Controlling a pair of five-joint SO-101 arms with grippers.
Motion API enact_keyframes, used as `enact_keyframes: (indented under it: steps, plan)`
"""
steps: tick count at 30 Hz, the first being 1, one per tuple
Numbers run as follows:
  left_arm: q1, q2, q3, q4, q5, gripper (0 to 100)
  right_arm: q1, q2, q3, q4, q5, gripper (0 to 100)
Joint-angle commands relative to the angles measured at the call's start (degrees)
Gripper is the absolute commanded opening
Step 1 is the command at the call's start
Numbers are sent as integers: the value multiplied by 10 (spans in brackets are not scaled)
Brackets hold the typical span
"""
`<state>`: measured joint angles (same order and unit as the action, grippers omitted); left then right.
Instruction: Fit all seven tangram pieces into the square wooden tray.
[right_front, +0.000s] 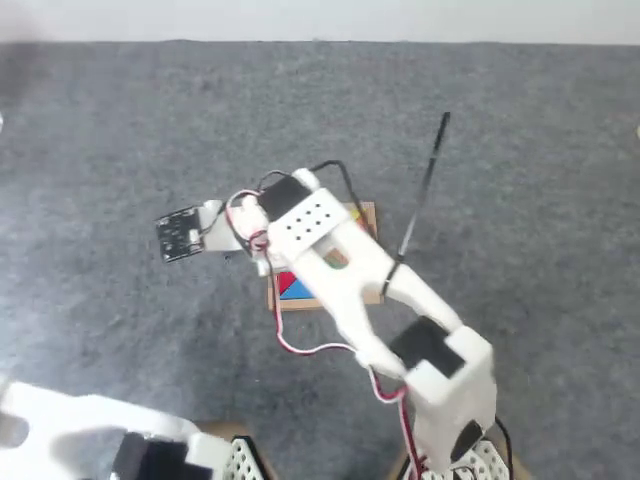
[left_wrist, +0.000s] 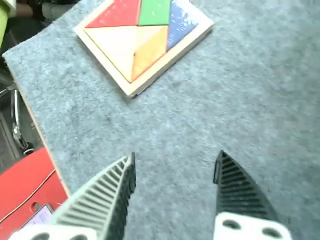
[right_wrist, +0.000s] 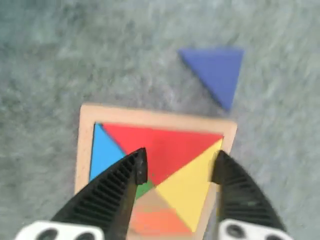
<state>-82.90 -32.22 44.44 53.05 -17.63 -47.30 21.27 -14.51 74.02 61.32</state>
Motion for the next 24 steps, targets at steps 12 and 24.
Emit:
enact_keyframes:
  steps: [12,24]
  plan:
    - [-150,526,-523,151,-30,250,-66,204,-259,-13,-47,369]
    - [-117,504,-607,188,-42,250,-45,223,-260,-6,89,369]
